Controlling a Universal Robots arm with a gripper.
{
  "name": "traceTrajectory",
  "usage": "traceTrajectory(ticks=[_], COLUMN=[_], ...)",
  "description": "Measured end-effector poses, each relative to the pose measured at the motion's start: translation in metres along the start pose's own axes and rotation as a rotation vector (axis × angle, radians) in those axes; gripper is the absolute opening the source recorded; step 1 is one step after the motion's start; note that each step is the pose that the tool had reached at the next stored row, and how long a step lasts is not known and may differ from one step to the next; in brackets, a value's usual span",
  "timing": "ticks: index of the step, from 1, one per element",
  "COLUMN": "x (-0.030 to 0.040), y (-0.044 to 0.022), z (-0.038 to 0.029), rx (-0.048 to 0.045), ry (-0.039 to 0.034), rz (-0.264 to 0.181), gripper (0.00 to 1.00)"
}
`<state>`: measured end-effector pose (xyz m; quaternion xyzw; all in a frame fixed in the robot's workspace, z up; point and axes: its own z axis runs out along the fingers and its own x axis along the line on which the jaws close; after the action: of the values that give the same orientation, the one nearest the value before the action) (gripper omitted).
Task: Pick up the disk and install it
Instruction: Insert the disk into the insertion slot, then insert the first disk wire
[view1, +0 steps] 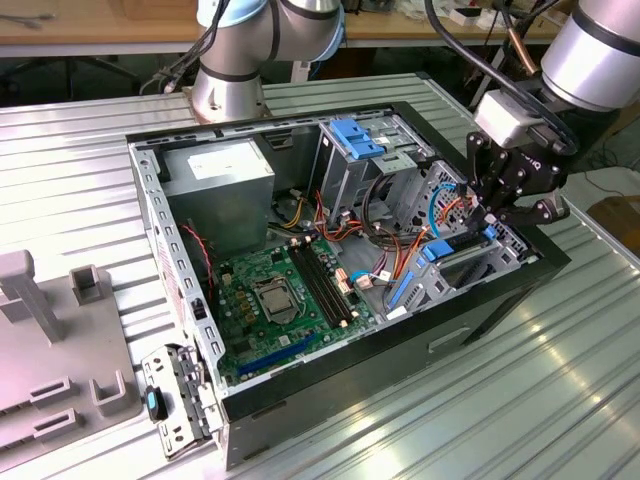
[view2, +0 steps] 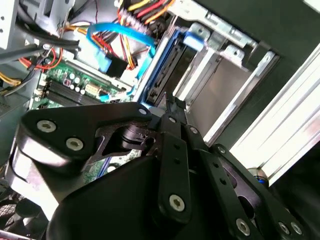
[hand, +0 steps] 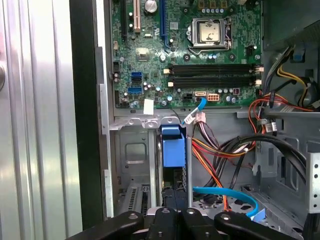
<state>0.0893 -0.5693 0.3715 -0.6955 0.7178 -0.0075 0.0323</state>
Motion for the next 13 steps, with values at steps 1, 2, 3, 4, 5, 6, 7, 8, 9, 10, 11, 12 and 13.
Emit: traceTrajectory(ticks=[1,2,3,4,5,6,7,8,9,10,11,12,13], x=[-0.0001,0.0,0.0,0.0,0.0,0.0,0.0,0.0,0.0,0.0,0.0,0.0,0.0], y=[-0.0004,-0.0005,-0.0006,-0.0006,-0.0006,-0.0007,-0.0007,-0.0007,-0.0008,-0.0008,-0.001,-0.0021,-0.0031], z=[0.0,0.0,0.0,0.0,0.0,0.0,0.0,0.0,0.0,0.0001,0.0001,0.0001,0.0002], rx=[0.0,0.0,0.0,0.0,0.0001,0.0,0.0,0.0,0.0,0.0,0.0,0.0,0.0], ry=[0.0001,0.0002,0.0001,0.0001,0.0001,0.0001,0.0001,0.0002,0.0002,0.0001,0.0001,0.0001,0.0002], rz=[0.0,0.0,0.0,0.0,0.0,0.0,0.0,0.0,0.0,0.0,0.0,0.0,0.0], gripper=[0.11,0.11,0.11,0.11,0.11,0.11,0.11,0.11,0.11,0.11,0.11,0.11,0.11])
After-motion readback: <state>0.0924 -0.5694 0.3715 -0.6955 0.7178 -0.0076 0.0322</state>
